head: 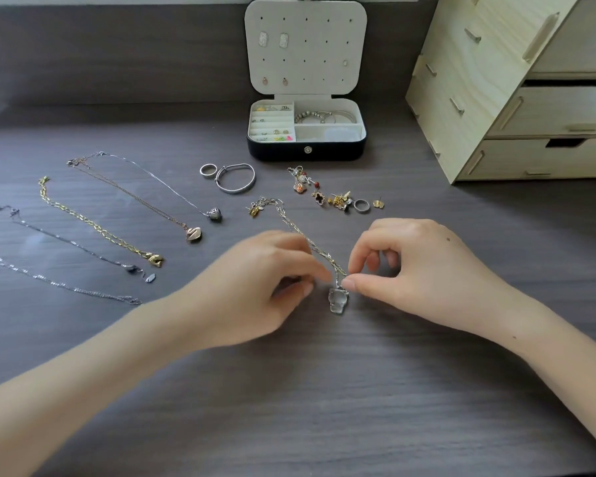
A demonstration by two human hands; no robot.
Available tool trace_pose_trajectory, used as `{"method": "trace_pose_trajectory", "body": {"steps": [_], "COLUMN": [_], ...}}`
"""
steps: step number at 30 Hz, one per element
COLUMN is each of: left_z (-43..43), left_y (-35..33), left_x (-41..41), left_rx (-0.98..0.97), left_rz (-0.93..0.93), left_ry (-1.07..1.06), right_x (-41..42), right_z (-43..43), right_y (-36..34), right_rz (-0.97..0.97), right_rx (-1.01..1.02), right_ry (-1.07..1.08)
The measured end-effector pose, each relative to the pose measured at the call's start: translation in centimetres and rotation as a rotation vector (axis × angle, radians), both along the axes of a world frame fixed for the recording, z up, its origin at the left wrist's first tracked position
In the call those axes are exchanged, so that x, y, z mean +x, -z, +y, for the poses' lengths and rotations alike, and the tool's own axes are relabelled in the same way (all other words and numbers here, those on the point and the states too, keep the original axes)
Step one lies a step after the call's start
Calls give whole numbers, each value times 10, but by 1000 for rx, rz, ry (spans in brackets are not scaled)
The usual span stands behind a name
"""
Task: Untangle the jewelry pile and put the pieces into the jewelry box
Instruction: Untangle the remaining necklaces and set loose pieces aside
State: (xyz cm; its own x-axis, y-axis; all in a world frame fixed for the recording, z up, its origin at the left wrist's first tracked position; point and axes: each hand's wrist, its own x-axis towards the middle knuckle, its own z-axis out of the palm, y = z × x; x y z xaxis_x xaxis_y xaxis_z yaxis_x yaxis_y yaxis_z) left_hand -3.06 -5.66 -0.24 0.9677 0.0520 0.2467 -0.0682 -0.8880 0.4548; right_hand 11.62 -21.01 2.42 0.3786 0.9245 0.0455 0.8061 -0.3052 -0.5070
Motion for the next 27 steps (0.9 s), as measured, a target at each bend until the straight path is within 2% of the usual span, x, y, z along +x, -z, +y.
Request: {"method": "trace_pose_trajectory", "body": {"steps": [4,8,12,16,20,27], "left_z": [-5,-10,-8,2,7,16], "left_y": [4,-1,-6,-4,-3,2], "left_x": [-10,-24,-34,-24,-11,-13], "left_rx": [15,-27,-82,127,344,410], "left_rz": [35,85,109,-12,-68,-57], "left_ry": [25,96,62,-60,-108,-85], "right_x": [-5,-14,-15,3,12,10], "right_z": [0,-6,-5,18,47,60], "right_y": [2,0,-6,-6,1,14], "right_rz": [-29,-46,61,183,209,150], "right_rx": [-44,-117,-140,-41,0,-44], "right_ry": [-20,-131,-201,-112,-46,5]}}
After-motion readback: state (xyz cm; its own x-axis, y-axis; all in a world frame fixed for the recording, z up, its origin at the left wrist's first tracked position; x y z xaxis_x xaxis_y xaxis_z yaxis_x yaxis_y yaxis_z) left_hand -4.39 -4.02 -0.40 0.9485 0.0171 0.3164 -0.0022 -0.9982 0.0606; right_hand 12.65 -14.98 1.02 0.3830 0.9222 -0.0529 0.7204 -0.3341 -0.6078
